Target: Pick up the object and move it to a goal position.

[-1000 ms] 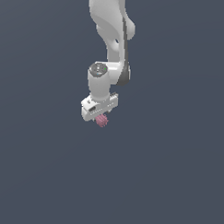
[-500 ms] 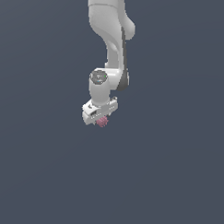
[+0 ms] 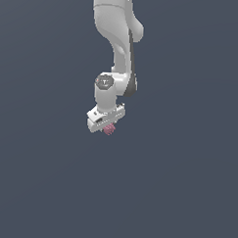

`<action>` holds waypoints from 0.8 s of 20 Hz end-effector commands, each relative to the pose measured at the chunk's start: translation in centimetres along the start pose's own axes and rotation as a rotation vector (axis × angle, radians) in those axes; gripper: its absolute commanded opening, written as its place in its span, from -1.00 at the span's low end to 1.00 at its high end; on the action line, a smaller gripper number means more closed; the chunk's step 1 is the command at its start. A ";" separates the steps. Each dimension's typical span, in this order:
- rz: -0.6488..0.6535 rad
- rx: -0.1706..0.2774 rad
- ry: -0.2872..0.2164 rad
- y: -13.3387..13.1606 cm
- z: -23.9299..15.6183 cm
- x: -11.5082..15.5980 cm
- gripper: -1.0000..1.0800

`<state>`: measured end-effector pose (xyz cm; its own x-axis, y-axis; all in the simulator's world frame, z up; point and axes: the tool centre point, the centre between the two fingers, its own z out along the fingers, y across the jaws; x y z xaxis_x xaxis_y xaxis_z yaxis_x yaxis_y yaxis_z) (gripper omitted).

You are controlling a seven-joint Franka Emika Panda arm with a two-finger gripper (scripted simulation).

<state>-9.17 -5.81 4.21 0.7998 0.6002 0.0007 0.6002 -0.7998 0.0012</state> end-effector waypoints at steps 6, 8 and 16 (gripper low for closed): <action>0.000 0.000 0.000 -0.4 -0.6 0.6 -1.00; 0.000 0.000 0.000 -0.7 -1.3 1.3 -1.00; -0.001 0.000 0.000 -3.2 -5.6 5.5 -1.00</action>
<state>-7.12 -1.01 8.78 0.7997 0.6003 -0.0001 0.6003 -0.7997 0.0008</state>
